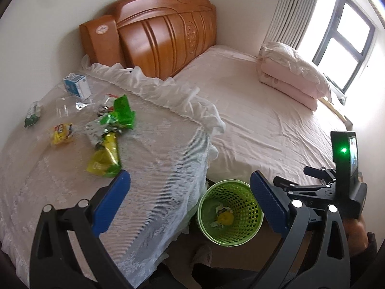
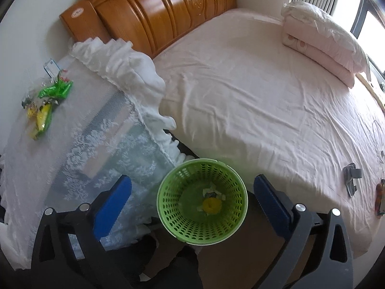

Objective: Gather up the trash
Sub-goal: 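Reach the left tool to the yellow candy bag and grasp it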

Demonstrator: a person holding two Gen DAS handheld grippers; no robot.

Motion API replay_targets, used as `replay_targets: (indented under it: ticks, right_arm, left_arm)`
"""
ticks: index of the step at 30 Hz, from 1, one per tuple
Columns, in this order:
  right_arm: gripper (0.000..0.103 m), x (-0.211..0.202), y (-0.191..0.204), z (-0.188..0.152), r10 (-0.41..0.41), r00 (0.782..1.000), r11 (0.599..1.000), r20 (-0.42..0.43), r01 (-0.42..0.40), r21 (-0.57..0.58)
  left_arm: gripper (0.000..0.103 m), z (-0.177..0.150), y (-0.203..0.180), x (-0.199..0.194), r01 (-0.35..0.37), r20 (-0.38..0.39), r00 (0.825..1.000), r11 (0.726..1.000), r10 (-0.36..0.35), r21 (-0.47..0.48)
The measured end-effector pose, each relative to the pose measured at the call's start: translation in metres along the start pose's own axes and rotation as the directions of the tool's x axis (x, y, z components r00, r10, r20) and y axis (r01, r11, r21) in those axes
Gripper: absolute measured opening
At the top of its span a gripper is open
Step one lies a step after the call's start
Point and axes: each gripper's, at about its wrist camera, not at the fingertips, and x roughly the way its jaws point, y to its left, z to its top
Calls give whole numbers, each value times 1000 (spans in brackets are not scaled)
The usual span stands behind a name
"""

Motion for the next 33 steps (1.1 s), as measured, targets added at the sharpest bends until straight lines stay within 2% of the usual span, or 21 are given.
replay_targets:
  ticks: [6, 14, 22, 28, 33]
  right_arm:
    - [101, -5, 20, 2, 9, 1000, 1000, 5, -9, -28]
    - [101, -5, 60, 16, 90, 996, 994, 13, -89, -57]
    - [101, 9, 128, 37, 137, 991, 982, -5, -137, -129]
    - [101, 6, 177, 48, 152, 988, 972, -4, -150, -183]
    - [101, 2, 197, 54, 129, 992, 969, 1, -126, -213]
  left_arm:
    - [95, -2, 21, -4, 0, 7, 1000, 999, 0, -48]
    - [95, -13, 72, -19, -103, 27, 994, 989, 107, -108]
    - [95, -19, 152, -20, -199, 19, 978, 961, 206, -191]
    - [95, -7, 205, 10, -235, 30, 968, 948, 247, -215]
    - [95, 9, 248, 66, -253, -18, 966, 938, 256, -237]
